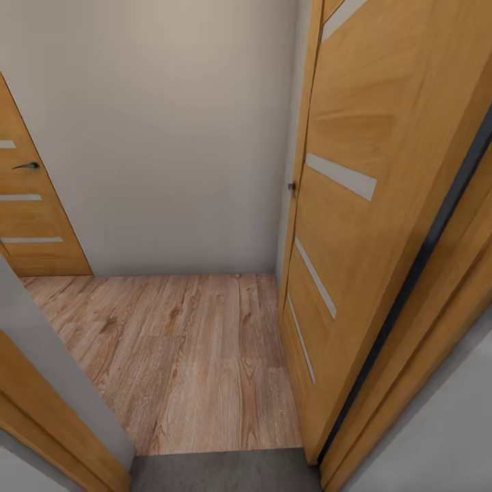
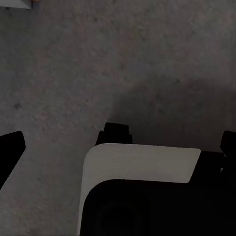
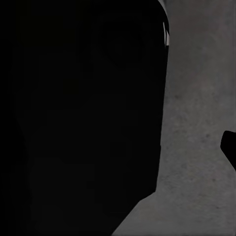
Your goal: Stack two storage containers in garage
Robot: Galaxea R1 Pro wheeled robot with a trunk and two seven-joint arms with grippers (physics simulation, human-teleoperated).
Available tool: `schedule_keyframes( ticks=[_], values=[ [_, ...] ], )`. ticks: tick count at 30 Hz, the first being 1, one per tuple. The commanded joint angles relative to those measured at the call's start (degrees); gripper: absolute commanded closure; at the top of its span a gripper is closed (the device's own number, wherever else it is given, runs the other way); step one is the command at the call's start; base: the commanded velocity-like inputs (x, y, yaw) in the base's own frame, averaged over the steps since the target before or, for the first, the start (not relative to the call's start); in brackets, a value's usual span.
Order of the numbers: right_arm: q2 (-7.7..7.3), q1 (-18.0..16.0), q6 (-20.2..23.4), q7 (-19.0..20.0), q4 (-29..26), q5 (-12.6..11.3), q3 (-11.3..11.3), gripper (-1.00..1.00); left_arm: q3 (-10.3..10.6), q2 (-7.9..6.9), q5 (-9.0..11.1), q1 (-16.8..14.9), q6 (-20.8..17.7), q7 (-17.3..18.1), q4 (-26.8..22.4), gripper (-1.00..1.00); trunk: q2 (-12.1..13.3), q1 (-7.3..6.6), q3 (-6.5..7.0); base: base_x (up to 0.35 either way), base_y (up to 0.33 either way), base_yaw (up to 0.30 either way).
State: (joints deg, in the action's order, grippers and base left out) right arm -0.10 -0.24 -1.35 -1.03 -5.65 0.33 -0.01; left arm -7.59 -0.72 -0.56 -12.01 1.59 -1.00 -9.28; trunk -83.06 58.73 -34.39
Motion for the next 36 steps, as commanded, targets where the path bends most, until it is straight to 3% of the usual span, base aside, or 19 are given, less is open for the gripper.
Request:
schedule_keyframes(
  ticks=[1,9,24,36],
  values=[
    [0.04,-0.02,-0.14,-0.11,0.03,0.03,-0.01,-1.00,-0.24,0.01,-0.06,-0.03,0.17,-0.05,0.05,-1.00,-0.02,0.00,-0.05,0.000,0.000,0.001],
    [0.17,-0.02,-0.14,-0.11,0.03,0.10,0.06,-1.00,-0.24,0.01,-0.10,-0.05,0.17,-0.05,0.05,-1.00,-0.02,0.00,-0.09,0.062,0.000,0.097],
    [-0.01,-0.02,-0.14,-0.11,0.03,0.11,0.10,-1.00,-0.24,0.12,-0.14,-0.04,0.17,-0.05,0.05,-1.00,-0.02,0.00,-0.14,0.219,0.065,0.079],
    [-0.08,-0.02,-0.14,-0.11,0.01,0.11,0.10,-1.00,-0.24,0.15,-0.16,-0.04,0.09,-0.05,0.04,-1.00,-0.02,0.00,-0.14,0.052,0.005,0.026]
  ],
)
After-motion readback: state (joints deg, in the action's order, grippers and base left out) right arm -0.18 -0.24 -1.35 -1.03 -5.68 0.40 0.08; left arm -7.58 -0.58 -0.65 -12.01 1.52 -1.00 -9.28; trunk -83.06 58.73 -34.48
